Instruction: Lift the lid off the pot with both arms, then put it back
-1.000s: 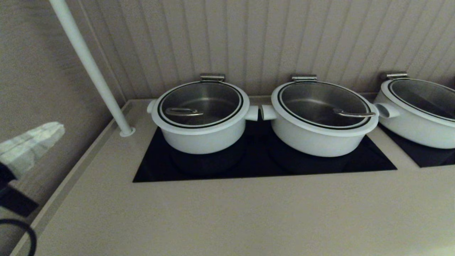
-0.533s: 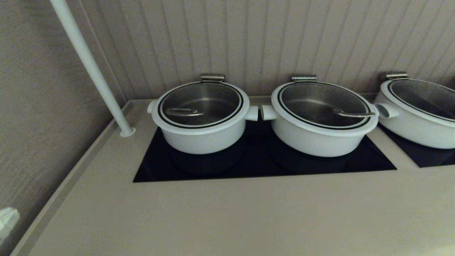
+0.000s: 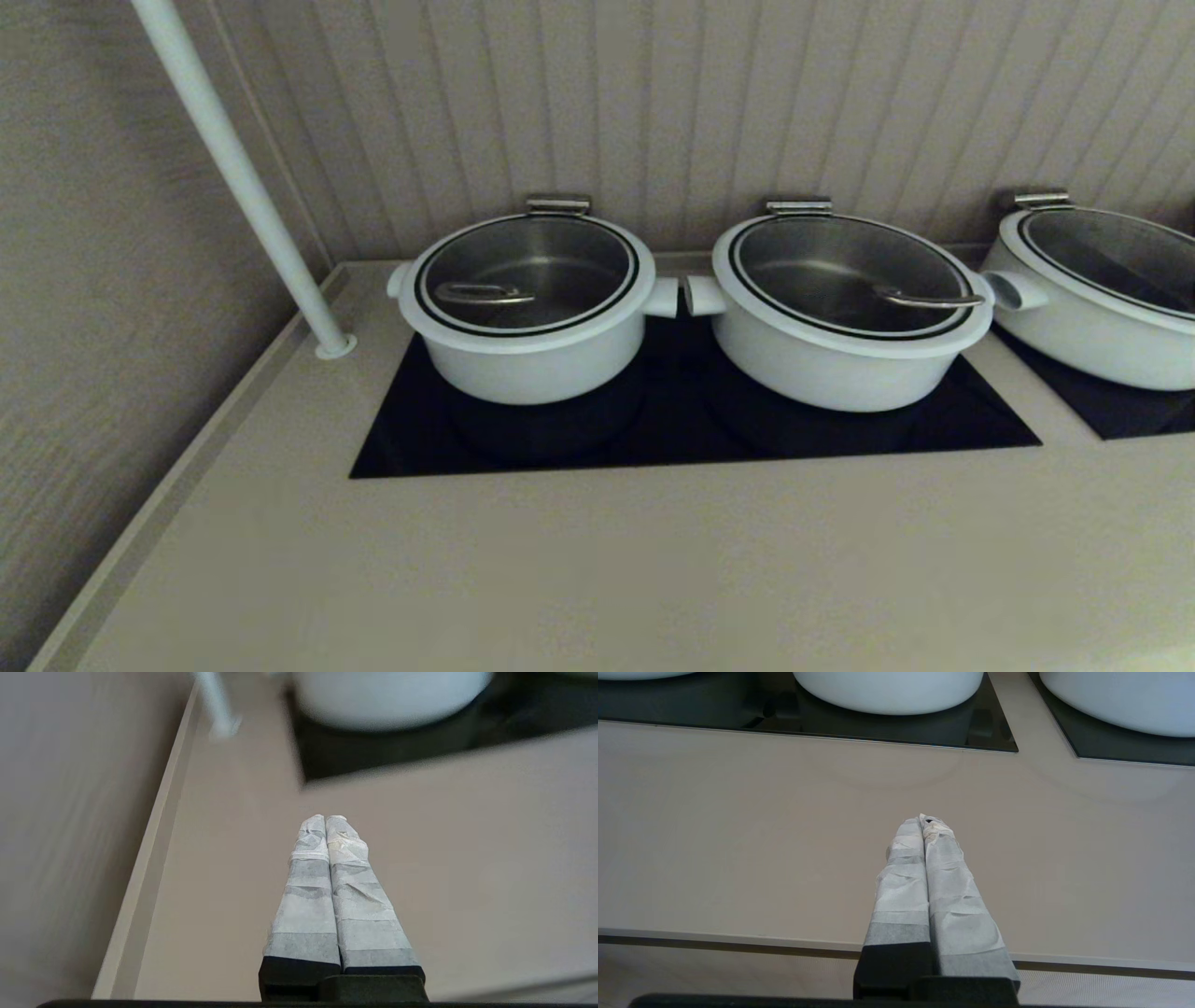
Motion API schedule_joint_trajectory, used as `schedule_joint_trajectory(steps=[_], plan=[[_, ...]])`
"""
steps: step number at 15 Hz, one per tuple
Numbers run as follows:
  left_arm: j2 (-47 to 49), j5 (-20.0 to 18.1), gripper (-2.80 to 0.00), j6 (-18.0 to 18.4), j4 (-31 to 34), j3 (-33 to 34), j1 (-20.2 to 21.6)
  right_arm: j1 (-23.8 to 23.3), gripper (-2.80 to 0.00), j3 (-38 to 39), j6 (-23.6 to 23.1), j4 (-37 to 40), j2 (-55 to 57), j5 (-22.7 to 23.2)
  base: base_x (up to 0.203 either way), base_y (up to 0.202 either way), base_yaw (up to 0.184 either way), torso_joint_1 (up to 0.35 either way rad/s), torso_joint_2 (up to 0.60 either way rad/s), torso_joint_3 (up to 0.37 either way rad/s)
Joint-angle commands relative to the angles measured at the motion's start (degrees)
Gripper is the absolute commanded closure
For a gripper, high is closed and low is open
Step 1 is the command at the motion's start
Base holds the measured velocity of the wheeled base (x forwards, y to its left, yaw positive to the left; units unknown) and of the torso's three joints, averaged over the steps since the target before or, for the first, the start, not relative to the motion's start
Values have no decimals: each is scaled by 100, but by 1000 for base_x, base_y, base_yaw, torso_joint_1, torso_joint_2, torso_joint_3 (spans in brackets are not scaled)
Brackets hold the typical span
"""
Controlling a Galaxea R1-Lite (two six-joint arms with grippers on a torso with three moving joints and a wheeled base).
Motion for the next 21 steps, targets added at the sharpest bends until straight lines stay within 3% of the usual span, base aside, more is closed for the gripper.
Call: schedule_joint_trajectory(steps=[1, 6, 10, 21], plan=[[-306, 279, 0, -52, 453, 16, -18, 1, 0, 0, -6, 0, 7, 4, 0, 0, 0, 0, 0, 0], [-301, 270, 0, -81, 453, 16, -18, 1, 0, 0, -6, 0, 7, 3, 0, 0, 0, 0, 0, 0], [-306, 296, 0, -535, 453, 16, -18, 1, 0, 0, -6, 0, 7, 4, 0, 0, 0, 0, 0, 0], [-306, 322, 0, -553, 453, 16, -18, 1, 0, 0, -6, 0, 7, 4, 0, 0, 0, 0, 0, 0]])
